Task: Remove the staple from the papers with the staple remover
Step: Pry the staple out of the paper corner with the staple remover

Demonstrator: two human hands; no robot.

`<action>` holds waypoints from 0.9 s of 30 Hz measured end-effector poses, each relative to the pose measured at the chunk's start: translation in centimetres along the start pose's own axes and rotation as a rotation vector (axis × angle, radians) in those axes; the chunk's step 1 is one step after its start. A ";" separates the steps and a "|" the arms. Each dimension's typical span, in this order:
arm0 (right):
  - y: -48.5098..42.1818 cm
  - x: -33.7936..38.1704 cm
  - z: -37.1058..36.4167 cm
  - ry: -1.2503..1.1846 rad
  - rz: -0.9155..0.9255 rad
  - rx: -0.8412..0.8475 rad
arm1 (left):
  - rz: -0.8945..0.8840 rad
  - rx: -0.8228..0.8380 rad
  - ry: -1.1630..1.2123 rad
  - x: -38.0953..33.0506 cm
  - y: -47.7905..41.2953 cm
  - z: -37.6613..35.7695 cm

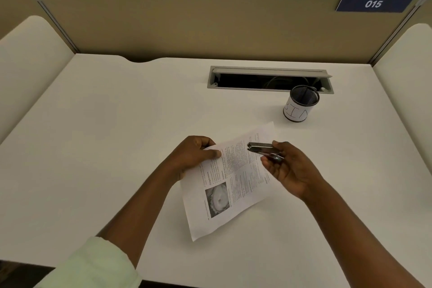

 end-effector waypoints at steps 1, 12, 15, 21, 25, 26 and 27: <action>0.3 -0.3 -0.5 0.000 -0.011 0.026 | -0.008 0.006 0.004 -0.3 0.2 -0.1; 3.7 -1.2 -3.5 0.396 0.136 0.154 | -0.094 0.057 -0.025 -3.7 2.7 -1.1; 4.4 -0.5 -4.4 0.671 0.230 0.121 | -0.089 0.067 -0.015 -4.0 3.1 -1.2; 5.9 0.0 -5.6 1.027 0.508 0.131 | -0.091 0.078 -0.013 -4.5 3.7 -1.4; 6.5 0.4 -5.9 1.241 0.654 0.081 | -0.098 0.055 -0.033 -5.0 4.0 -1.4; 6.6 0.5 -6.0 1.248 0.670 0.071 | -0.097 0.051 -0.038 -5.1 4.0 -1.3; 6.6 0.7 -6.0 1.254 0.685 0.062 | -0.095 0.048 -0.042 -5.2 4.1 -1.3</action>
Point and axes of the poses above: each hand's wrist, its own y-axis away from the middle knuckle, its own z-axis out of the back of the hand, x = y × z, the point moved 5 cm from there along -y, towards the middle knuckle, and after that the axes turned 9 degrees about y, right-handed, at the moved point
